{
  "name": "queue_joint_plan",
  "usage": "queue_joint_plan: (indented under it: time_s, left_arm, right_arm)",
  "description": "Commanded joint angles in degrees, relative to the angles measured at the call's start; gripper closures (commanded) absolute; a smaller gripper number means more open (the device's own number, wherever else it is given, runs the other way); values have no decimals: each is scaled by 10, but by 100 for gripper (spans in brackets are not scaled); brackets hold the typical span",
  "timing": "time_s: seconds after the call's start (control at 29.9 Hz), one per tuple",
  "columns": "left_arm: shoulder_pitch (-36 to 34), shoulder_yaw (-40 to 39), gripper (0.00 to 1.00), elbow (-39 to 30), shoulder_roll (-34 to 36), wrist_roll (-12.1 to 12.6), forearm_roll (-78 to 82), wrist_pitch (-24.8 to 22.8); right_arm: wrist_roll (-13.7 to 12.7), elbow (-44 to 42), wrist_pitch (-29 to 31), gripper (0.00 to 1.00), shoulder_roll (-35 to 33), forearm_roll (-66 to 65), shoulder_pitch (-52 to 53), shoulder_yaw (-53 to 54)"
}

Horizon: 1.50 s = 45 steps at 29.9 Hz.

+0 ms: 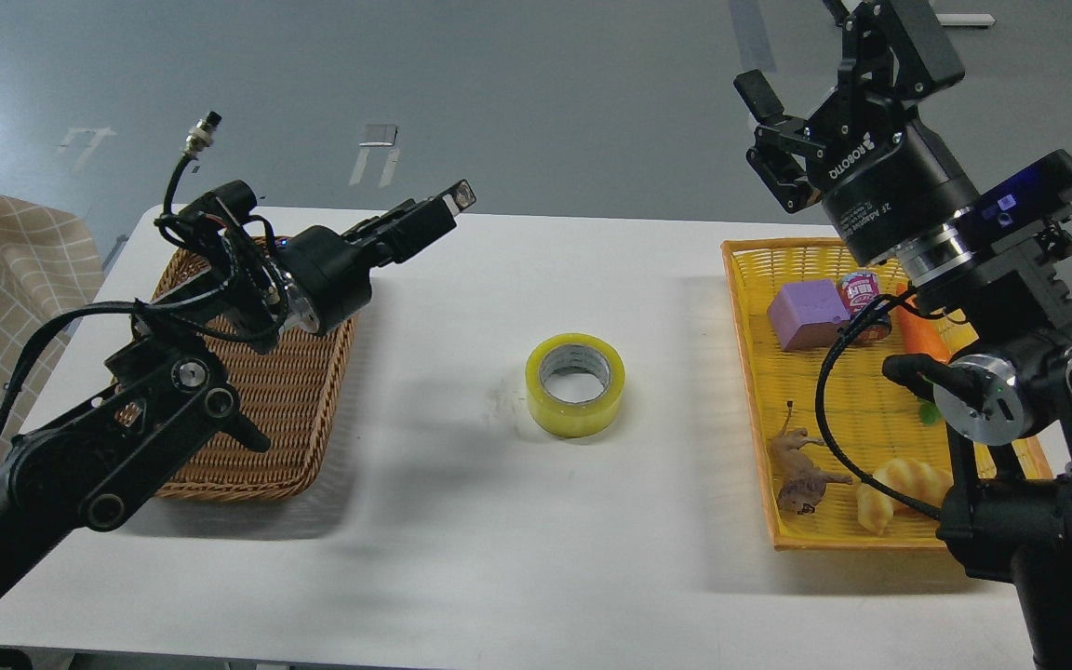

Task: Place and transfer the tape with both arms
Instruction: 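Reach the left gripper toward the tape roll on the table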

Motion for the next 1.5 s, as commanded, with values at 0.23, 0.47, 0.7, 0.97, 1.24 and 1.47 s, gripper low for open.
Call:
queue_joint_plan:
  time_s: [0.23, 0.47, 0.7, 0.97, 1.24, 1.47]
  left_arm:
    - [-60, 121, 2, 6, -2, 16, 92, 5]
    - [-137, 199, 2, 97, -35, 21, 114, 8]
    - [-152, 234, 2, 150, -83, 38, 171, 19]
    - [-147, 238, 2, 199, -120, 46, 202, 42]
    - [-142, 238, 2, 200, -153, 46, 195, 42]
    - [-141, 239, 3, 248, -214, 46, 192, 49]
  right_arm:
    - [-1, 21, -2, 0, 0, 1, -5, -1]
    - [-2, 18, -4, 0, 0, 0, -1, -1]
    - [-14, 16, -5, 0, 0, 0, -4, -2]
    - [-14, 17, -5, 0, 0, 0, -18, -3]
    - [-14, 17, -5, 0, 0, -1, -30, -2]
    - [-14, 17, -5, 0, 0, -1, -35, -2]
